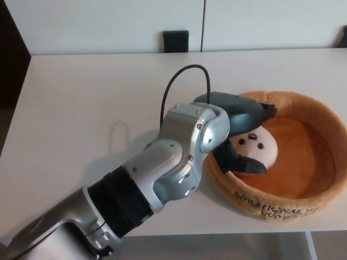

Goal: The robot walks towards a table in front, picks a dumpling toy with left hand and puts it in an orange round plate

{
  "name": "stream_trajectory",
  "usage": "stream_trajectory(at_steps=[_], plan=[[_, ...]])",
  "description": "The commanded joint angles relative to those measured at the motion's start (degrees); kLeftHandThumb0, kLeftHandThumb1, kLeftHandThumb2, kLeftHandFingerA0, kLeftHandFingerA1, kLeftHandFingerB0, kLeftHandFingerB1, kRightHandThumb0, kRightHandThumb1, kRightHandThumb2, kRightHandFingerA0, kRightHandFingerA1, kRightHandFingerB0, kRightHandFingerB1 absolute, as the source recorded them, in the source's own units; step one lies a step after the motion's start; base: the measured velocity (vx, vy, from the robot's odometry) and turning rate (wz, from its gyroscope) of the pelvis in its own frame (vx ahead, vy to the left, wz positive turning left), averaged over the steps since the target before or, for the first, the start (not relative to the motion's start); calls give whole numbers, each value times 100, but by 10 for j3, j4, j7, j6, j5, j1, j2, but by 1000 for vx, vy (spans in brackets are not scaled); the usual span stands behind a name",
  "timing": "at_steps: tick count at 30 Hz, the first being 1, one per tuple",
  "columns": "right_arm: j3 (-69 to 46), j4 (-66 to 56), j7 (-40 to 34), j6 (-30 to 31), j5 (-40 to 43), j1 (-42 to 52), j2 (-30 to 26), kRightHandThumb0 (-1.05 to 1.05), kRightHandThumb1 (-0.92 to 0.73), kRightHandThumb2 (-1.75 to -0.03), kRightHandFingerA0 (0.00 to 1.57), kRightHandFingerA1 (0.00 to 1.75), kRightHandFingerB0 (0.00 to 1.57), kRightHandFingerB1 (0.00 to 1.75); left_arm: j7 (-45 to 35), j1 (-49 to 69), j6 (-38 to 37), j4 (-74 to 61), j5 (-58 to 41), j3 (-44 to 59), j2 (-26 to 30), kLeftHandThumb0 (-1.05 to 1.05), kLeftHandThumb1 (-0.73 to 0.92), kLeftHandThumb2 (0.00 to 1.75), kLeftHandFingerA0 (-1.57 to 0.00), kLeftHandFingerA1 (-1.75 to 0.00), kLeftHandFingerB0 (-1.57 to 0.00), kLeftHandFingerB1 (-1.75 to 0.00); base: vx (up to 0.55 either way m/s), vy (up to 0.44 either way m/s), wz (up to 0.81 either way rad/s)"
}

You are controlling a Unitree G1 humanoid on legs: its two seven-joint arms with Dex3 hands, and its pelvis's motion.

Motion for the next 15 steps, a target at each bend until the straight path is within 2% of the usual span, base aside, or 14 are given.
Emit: stream_trajectory(at_steps=[1, 7, 10, 15], plan=[[-1, -1, 1, 2, 1, 3, -3, -9, -57, -56, 65, 51, 46, 41, -39, -2, 34, -23, 16, -3, 12, -105, 83, 126, 0, -4, 0, -5, 0, 0, 0], [4, 5, -2, 1, -4, 1, -3, -10, -57, -56, 65, 50, 46, 41, -35, 4, 39, -43, 27, -6, 18, -105, 92, 130, 0, -4, 0, -5, 0, 0, 0], [5, 3, -2, 1, -4, 0, -2, -9, -57, -56, 64, 51, 46, 41, 4, 23, 13, -91, 21, 24, 31, -100, 86, 127, 0, -11, 0, -7, 0, 0, 0], [4, 7, -2, 2, -2, -3, -1, -11, -56, -57, 66, 53, 46, 42, 20, 25, -2, -175, 20, 70, 49, -101, 81, 121, 0, -10, 0, -7, 0, 0, 0]])
